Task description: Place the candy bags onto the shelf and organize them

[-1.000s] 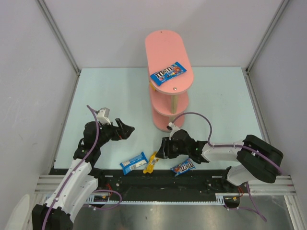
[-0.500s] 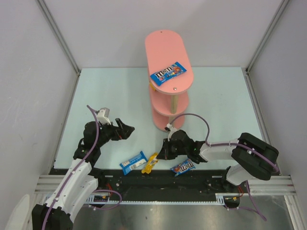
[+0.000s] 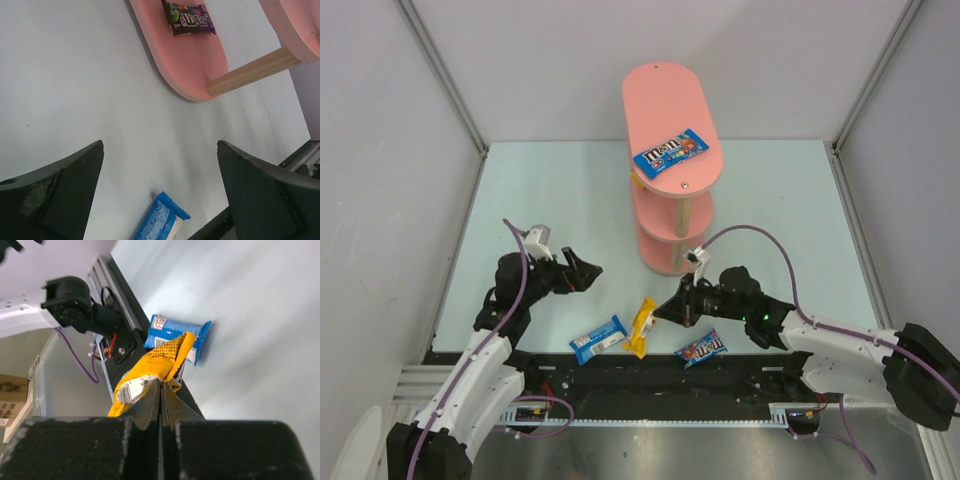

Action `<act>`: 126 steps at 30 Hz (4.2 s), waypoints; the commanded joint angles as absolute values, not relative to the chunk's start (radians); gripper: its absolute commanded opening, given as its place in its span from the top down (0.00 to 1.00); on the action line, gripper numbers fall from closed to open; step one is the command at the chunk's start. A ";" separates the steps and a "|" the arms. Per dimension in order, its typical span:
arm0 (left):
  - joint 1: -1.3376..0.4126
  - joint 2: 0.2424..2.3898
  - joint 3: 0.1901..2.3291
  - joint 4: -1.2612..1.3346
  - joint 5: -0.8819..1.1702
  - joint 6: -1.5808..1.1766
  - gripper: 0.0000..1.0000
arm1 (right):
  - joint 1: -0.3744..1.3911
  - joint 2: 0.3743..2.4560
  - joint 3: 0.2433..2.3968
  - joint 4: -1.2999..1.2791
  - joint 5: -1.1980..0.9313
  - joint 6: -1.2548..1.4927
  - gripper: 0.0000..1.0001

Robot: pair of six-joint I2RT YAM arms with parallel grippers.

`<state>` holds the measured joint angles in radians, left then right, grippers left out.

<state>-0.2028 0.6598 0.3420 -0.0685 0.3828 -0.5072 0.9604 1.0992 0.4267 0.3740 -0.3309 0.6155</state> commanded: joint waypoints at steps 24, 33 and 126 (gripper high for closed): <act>-0.267 0.227 0.325 0.078 0.377 -0.382 0.00 | 0.739 0.966 0.587 -0.081 -0.275 0.782 1.00; -0.399 0.216 0.413 -0.024 0.450 -0.102 0.03 | 0.721 1.057 0.678 -0.204 -0.330 0.885 1.00; -1.529 0.907 0.500 0.213 -0.543 0.362 0.49 | 0.635 1.094 0.678 -0.052 -0.752 1.097 1.00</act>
